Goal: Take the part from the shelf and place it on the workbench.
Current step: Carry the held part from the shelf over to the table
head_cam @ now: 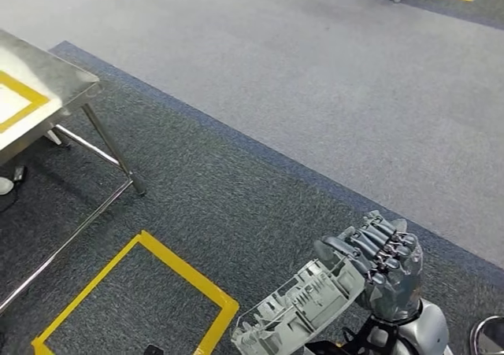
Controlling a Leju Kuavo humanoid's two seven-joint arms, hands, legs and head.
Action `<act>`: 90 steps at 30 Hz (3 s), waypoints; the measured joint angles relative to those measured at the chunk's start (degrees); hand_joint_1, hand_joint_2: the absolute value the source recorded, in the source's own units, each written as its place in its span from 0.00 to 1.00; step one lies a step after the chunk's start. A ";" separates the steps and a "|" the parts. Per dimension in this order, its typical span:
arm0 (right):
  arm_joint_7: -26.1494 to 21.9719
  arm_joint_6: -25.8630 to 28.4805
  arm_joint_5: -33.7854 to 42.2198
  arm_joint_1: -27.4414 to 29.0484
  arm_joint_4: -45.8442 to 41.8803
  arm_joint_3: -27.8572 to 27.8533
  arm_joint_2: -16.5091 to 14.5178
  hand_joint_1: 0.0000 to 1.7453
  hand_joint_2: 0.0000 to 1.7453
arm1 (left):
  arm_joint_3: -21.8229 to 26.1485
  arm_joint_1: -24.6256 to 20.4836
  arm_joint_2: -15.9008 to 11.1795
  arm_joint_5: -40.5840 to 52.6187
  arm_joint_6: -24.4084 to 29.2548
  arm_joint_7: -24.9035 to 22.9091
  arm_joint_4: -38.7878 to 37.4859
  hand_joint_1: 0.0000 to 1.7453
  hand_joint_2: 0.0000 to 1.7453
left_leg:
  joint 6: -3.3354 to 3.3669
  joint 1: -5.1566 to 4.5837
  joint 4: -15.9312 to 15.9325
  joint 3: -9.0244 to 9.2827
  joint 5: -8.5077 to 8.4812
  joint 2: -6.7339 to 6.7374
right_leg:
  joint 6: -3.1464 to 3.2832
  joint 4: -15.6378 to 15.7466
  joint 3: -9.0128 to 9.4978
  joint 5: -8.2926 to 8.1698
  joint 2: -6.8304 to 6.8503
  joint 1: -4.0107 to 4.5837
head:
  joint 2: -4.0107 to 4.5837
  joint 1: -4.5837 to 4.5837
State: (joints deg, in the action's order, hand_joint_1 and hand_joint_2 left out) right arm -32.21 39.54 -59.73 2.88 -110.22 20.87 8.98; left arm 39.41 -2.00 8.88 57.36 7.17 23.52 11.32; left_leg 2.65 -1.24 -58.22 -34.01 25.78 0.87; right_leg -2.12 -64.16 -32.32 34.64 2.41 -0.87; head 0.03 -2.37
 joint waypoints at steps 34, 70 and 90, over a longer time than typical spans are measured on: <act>2.98 0.00 -2.06 -2.69 2.41 2.68 -0.87 1.00 1.00 | 0.06 -0.60 -0.56 0.73 -0.57 -3.33 0.00 0.00 1.00 | 0.21 0.35 -0.22 -0.59 -0.22 -2.59 | -0.79 -10.02 -6.31 2.76 -2.22 -0.04 | -0.01 0.17; 1.72 0.02 3.72 -3.86 2.93 4.05 -1.01 1.00 1.00 | 0.25 0.11 -0.70 0.81 -1.36 -1.35 0.00 0.00 1.00 | -0.94 0.71 -1.08 -0.21 0.63 -5.48 | -0.71 3.63 -1.81 -5.97 -3.01 -0.49 | -0.01 0.63; -0.99 -0.02 7.14 -3.42 3.92 5.06 -0.74 1.00 1.00 | 0.35 0.80 -1.59 1.17 -1.92 -1.86 0.05 0.00 1.00 | -6.04 5.08 -0.55 3.78 4.40 -4.79 | -4.34 1.29 -3.36 -3.63 -4.57 -4.26 | 0.01 1.88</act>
State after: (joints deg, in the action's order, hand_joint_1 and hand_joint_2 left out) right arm -33.21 39.52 -52.59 -0.54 -106.30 25.93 8.25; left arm 39.76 -1.21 7.29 58.53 5.25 21.66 11.38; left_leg -3.40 3.83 -58.77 -30.23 30.19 -3.93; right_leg -6.45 -62.87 -35.68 31.01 -2.16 -5.13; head 0.04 -0.49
